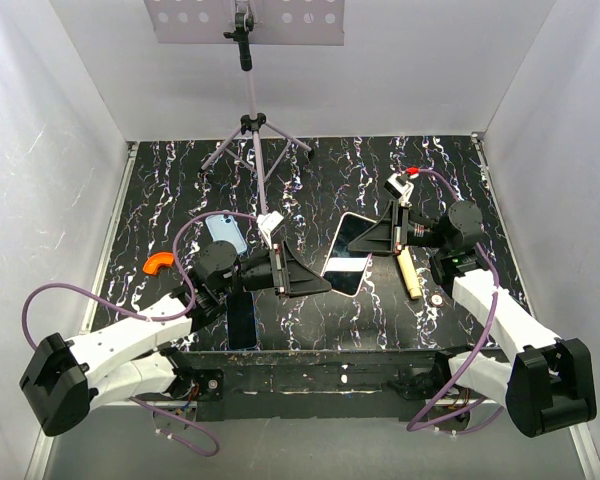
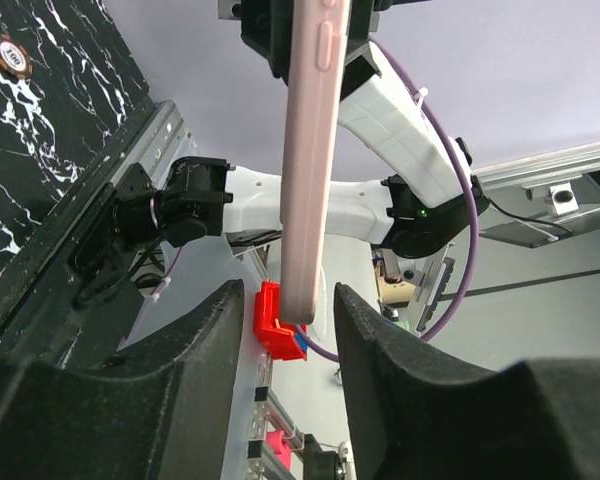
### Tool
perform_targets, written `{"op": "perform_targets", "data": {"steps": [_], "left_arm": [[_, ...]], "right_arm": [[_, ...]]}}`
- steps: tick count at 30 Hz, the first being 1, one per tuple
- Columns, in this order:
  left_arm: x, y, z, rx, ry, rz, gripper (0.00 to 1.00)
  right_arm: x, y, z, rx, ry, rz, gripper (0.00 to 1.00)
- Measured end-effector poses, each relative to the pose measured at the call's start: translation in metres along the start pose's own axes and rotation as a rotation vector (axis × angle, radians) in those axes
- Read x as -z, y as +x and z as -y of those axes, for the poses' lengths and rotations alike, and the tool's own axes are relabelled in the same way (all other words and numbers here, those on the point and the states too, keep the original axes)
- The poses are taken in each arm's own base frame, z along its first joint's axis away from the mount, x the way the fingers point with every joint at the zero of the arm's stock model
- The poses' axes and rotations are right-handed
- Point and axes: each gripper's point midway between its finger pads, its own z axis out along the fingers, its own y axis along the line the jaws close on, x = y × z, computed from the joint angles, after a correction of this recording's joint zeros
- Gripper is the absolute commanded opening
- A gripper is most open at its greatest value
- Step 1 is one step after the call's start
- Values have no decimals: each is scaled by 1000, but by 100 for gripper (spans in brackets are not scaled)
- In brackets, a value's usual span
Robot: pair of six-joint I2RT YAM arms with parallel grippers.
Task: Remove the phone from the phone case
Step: Remove the phone case from the phone.
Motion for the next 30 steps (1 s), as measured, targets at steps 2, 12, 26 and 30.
{"op": "perform_targets", "data": {"steps": [2,12,26,30], "left_arm": [[-1,-1,1,-4,1,0,27],[-2,1,7,-35,37,-21,0],[-10,11,49,-269,325,-198,0],[-12,14,55,-356,376,-261,0]], "right_arm": [[0,0,0,-3,1,0,1],[0,0,0,-32,2,-3,1],[4,1,-41,-58,-86,-93,1],[5,3,-51,-51,-114,-105,1]]}}
